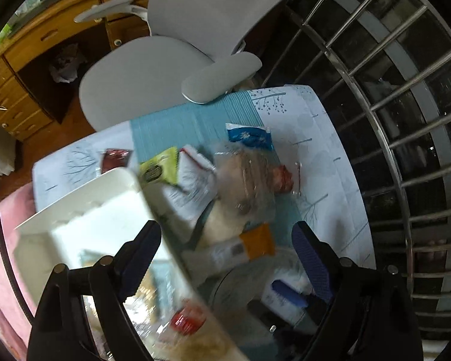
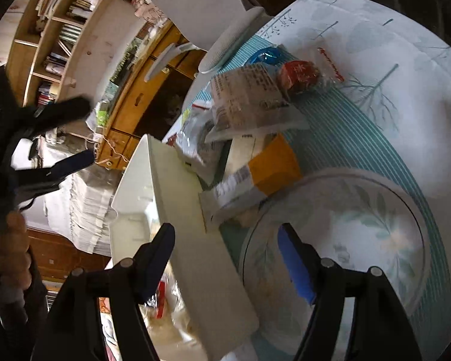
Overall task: Organize snacks
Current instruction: 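Move left tool to clear printed bread bag while right tool reaches orange-white bar, then grasp clear printed bread bag with left tool while right tool grasps orange-white bar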
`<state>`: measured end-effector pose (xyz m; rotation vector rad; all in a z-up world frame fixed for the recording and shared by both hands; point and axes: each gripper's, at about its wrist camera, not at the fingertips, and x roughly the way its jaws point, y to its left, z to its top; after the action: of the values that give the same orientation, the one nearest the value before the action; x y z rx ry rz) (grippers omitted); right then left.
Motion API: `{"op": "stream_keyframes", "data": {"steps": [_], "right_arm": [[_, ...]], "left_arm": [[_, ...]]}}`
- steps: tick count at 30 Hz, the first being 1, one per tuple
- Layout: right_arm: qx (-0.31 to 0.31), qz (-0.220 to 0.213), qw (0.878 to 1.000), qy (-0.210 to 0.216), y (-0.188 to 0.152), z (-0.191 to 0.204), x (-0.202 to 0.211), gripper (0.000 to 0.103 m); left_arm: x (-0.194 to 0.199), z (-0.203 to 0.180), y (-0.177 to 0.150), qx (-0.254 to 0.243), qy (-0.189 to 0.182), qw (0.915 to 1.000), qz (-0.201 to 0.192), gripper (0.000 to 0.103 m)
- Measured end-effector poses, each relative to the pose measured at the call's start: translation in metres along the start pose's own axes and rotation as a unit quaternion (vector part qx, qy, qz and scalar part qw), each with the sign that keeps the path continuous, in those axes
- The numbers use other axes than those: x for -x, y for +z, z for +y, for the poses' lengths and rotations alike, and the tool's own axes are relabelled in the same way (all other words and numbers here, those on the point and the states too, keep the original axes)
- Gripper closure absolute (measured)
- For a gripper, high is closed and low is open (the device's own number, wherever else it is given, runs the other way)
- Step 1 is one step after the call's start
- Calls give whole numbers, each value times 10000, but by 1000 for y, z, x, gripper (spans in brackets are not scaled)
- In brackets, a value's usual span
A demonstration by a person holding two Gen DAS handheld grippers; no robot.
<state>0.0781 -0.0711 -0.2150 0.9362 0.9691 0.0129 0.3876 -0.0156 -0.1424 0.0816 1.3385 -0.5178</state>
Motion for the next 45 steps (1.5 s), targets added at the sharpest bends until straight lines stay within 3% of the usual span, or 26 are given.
{"op": "stream_keyframes", "data": {"steps": [10,20,28,33,41,45], "right_arm": [[-249,-341,9985,335,13,-28,-18,31],[-277,-330,9987,275,25,-43,-36,31],[82,-168,9998,94,39,-32,-48,31],[298,-119,9994,-132,41,-17,-57,31],[409,-93,9991,-58,41,-8,-66,31],[625,-12,9975,-342,34,-1,-64,34]], "left_arm": [[-77,-18,36,172,97,9991,383,12],[-144,-49,61,-17,755,9927,944,10],[-186,-65,67,-293,1479,9803,1274,10],[-203,-75,68,-469,1733,9752,1296,10],[-195,-64,65,-279,1578,9808,1111,21],[-186,-57,64,-250,1487,9826,1085,28]]}}
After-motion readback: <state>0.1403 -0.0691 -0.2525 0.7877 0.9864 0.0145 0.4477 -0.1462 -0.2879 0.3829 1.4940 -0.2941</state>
